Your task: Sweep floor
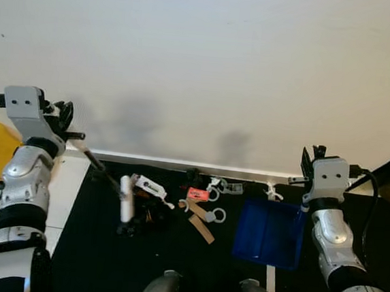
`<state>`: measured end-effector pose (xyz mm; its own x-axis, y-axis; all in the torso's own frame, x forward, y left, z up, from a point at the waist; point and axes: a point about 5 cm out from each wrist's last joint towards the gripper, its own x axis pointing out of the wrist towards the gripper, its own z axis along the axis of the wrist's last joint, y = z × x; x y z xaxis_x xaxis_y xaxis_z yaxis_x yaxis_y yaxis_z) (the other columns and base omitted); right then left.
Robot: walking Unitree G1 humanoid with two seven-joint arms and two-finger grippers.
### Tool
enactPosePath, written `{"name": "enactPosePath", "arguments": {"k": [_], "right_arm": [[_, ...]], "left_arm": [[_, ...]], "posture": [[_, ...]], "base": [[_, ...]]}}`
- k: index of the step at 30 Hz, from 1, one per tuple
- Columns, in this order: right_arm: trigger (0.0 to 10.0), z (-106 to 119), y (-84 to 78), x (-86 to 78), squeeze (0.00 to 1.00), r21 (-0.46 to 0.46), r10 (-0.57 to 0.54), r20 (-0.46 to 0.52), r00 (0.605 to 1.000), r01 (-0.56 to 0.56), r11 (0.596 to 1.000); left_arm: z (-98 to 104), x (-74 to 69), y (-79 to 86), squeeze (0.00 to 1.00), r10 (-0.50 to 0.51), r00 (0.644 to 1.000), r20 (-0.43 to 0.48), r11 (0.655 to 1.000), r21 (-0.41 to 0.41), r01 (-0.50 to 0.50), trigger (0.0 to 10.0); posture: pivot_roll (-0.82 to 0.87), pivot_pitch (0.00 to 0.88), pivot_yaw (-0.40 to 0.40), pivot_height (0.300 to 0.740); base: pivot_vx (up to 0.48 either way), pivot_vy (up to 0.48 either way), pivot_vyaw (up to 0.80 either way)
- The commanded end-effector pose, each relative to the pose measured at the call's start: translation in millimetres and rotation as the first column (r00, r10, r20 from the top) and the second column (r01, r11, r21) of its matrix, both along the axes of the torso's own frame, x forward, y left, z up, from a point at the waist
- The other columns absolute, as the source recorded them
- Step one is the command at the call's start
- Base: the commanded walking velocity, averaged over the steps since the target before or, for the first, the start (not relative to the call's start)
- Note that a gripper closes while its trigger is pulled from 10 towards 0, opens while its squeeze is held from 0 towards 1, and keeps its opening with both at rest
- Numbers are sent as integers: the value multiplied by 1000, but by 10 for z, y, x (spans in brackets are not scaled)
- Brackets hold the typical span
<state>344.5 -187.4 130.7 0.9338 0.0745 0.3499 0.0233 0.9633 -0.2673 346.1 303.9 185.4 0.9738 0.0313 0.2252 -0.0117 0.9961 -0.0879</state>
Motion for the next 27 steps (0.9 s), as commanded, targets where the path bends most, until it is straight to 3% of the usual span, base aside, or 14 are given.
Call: {"name": "enactPosePath", "arguments": {"k": [1, 3, 5, 11, 13, 14, 18, 22, 27], "right_arm": [[10000, -159, 119, -36, 0, 2, 52, -73, 996, -52, 999], [10000, -159, 119, -36, 0, 2, 52, -73, 996, -52, 999], [10000, -215, 261, -37, 0, 33, 109, -105, 989, -106, 994], [10000, -261, 410, -27, 0, 102, 170, -138, 976, -157, 982], [10000, -274, 485, -6, 0, 139, 195, -159, 968, -173, 975], [10000, -274, 485, -6, 0, 139, 195, -159, 968, -173, 975], [10000, -282, 567, 5, 0, 166, 229, -173, 958, -201, 965], [10000, -281, 596, 7, 0, 170, 243, -175, 954, -213, 962], [10000, -280, 631, 13, 0, 186, 252, -175, 952, -219, 958]], "left_arm": [[-206, -47, -116, 0, -53, 998, -40, 997, -60, 51, 10000], [-206, -47, -116, 0, -53, 998, -40, 997, -60, 51, 10000], [-302, -110, -280, 0, -104, 994, -36, 991, -90, 101, 10000], [-306, -195, -478, 0, -127, 992, 3, 977, -170, 126, 10000], [-259, -236, -683, 0, -139, 990, 32, 965, -218, 143, 10000], [-259, -236, -683, 0, -139, 990, 32, 965, -218, 143, 10000], [-224, -244, -969, 0, -174, 984, 46, 951, -250, 180, 10000], [-220, -255, -1092, 0, -200, 979, 42, 942, -267, 204, 10000], [-245, -275, -1587, 0, -321, 947, 11, 889, -342, 305, 10000]], "posture": [[90, 394, 61, 740], [90, 394, 61, 740], [119, 365, 70, 740], [145, 338, 77, 740], [166, 316, 83, 740], [166, 316, 83, 740], [177, 295, 93, 740], [181, 288, 99, 740], [183, 277, 112, 740]], "base": [[0, 0, 0], [0, 0, 0], [0, 0, 0], [0, 0, 0], [0, 0, 0], [0, 0, 0], [0, 0, 0], [0, 0, 0], [0, 0, 0]]}}
